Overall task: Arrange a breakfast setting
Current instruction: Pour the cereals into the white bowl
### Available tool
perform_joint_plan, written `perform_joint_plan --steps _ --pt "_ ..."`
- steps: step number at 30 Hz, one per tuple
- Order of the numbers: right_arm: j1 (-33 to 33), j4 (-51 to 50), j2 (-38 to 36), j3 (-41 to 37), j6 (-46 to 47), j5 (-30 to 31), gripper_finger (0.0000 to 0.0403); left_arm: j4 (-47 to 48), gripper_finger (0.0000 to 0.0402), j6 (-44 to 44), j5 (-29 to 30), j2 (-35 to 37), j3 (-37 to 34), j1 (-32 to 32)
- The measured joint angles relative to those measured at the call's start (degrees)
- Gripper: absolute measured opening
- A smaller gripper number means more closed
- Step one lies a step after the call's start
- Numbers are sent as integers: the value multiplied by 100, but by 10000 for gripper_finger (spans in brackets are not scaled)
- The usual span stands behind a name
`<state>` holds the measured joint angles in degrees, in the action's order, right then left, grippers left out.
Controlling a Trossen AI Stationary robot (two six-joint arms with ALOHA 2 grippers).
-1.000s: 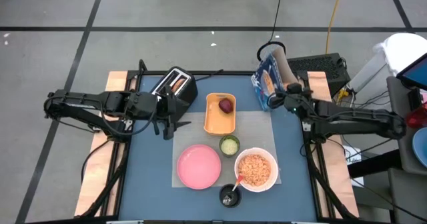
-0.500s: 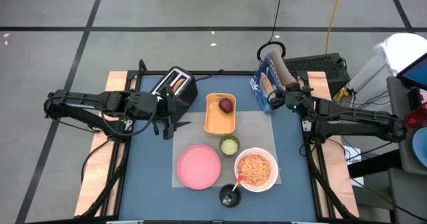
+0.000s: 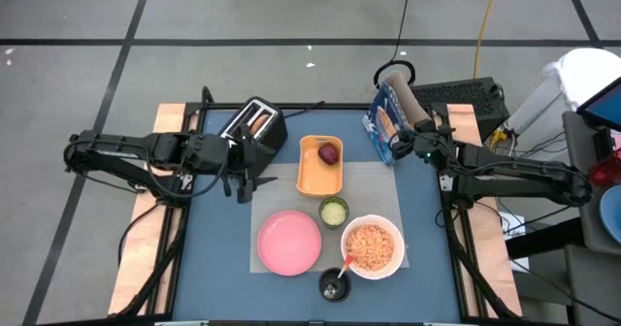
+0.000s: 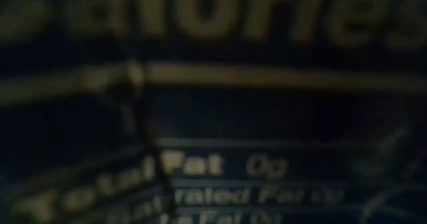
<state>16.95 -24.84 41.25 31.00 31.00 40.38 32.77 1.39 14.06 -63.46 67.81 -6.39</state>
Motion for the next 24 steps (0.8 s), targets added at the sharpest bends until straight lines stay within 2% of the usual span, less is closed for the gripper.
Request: perform_joint_plan --steps 16,19,24 --pt "-2 2 0 0 -37 -26 388 0 328 -42 0 0 0 0" --pt "-2 22 0 0 -39 -95 397 0 328 -42 0 0 0 0" --pt "-2 246 0 -2 -95 -623 397 0 328 -42 0 0 0 0"
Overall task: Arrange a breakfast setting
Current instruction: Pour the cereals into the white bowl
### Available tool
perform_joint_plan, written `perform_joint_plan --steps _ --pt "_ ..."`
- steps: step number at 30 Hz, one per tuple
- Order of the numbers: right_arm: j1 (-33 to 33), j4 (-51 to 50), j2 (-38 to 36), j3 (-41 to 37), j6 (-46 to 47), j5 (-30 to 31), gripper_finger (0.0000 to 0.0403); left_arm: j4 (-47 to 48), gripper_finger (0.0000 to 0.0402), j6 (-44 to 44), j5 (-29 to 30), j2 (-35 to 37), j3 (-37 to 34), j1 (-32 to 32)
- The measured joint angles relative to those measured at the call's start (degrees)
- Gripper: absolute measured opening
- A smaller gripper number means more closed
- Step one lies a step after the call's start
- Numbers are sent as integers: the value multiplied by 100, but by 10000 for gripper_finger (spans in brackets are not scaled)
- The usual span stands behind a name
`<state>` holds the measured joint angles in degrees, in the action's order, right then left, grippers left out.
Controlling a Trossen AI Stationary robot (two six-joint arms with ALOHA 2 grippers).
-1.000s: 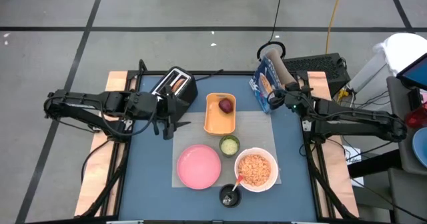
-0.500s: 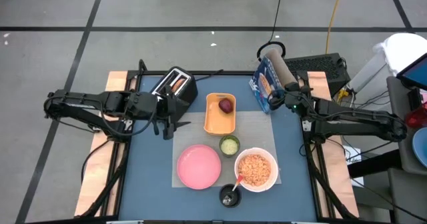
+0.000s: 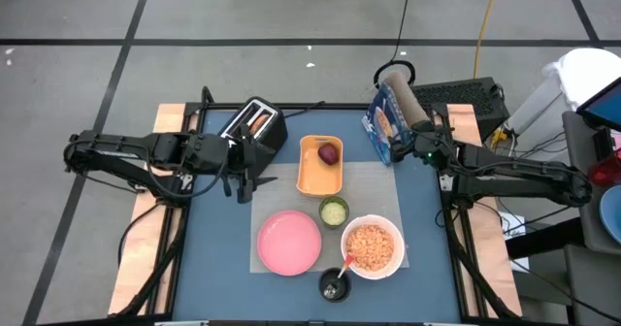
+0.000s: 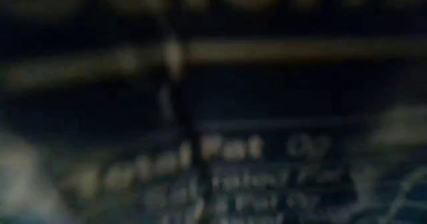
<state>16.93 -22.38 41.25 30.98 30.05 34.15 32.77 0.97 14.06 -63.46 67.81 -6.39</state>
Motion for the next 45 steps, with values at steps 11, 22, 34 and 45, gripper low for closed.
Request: perform_joint_plan --steps 11,22,34,45 --pt "0 525 4 -9 -563 -147 399 0 328 1 0 0 0 0" --pt "-1 588 -240 -9 -615 -144 398 2 328 -115 -1 0 0 0" --pt "-2 857 -755 -7 -725 -258 398 2 328 -153 -2 0 0 0" --pt "-4 1494 -851 -7 -1417 -584 398 4 328 -328 -2 0 0 0"
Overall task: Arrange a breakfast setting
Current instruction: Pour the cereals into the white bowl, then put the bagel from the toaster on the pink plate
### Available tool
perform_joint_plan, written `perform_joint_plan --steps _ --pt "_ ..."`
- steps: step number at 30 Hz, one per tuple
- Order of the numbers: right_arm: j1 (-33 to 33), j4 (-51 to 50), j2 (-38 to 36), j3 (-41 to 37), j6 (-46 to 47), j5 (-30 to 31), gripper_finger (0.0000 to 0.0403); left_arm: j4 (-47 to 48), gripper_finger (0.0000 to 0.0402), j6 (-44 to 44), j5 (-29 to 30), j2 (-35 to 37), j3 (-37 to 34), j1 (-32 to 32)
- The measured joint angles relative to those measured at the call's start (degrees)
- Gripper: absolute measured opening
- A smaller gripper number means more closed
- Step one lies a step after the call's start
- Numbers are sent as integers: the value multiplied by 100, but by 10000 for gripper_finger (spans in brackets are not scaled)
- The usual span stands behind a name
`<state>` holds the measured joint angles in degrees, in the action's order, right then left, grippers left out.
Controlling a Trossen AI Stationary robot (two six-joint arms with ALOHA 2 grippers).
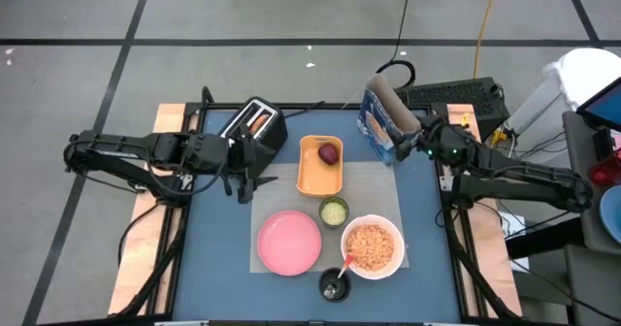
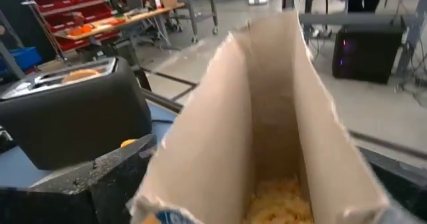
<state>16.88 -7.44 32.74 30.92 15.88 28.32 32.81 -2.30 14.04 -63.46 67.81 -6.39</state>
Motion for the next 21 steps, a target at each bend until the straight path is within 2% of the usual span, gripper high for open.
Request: perform_joint_plan --steps 10,21 --pt "0 692 -134 0 -793 6 398 0 328 -125 0 0 0 0" --pt "0 1693 -259 7 -1108 -4 398 0 328 -125 0 0 0 0"
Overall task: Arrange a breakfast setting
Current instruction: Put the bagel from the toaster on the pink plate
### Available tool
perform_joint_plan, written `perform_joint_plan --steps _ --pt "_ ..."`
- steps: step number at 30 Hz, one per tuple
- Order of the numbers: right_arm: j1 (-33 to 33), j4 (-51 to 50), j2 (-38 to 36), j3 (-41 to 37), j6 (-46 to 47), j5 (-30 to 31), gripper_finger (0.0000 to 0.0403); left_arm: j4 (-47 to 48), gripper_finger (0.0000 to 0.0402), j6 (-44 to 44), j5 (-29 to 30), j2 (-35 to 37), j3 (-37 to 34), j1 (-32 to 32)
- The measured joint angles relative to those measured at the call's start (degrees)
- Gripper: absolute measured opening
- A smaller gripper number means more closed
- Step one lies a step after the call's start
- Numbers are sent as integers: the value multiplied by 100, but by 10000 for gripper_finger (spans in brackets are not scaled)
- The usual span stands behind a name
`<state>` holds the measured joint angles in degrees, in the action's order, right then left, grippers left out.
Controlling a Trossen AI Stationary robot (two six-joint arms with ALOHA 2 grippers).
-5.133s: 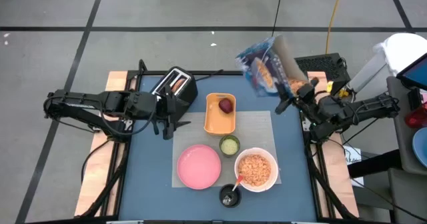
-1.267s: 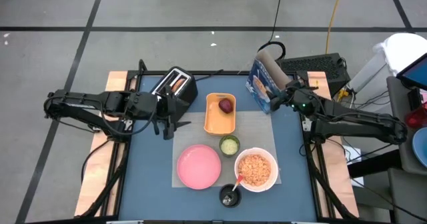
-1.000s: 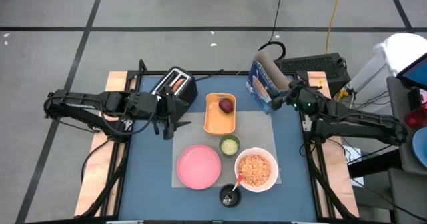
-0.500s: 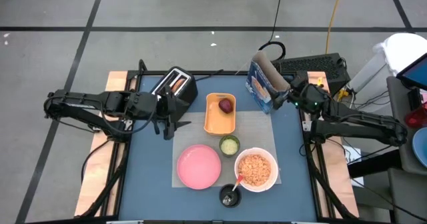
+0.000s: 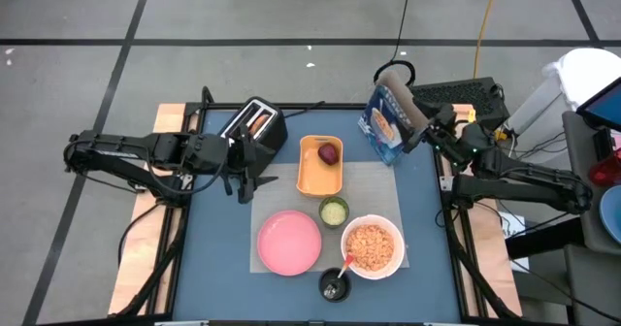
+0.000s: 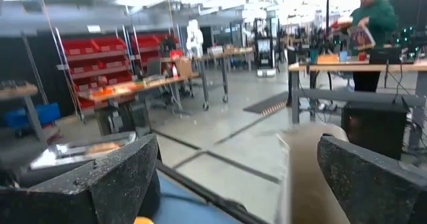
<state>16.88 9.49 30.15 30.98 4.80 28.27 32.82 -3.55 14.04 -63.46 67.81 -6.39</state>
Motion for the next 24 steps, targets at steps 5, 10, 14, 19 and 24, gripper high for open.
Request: perform_joint_plan --steps 5,10,14,19,24 --pt "0 395 -66 0 1 -83 398 -1 328 1 0 0 0 0" --pt "0 846 -91 0 4 -1042 398 -2 328 0 0 0 0 0" --pt "0 1129 -89 0 6 -1934 398 0 328 0 0 0 0 0" --pt "-13 1342 -21 2 259 -3414 398 0 328 -24 -2 0 0 0" --pt "-257 1474 413 2 809 -5284 398 -3 328 -27 0 0 0 0"
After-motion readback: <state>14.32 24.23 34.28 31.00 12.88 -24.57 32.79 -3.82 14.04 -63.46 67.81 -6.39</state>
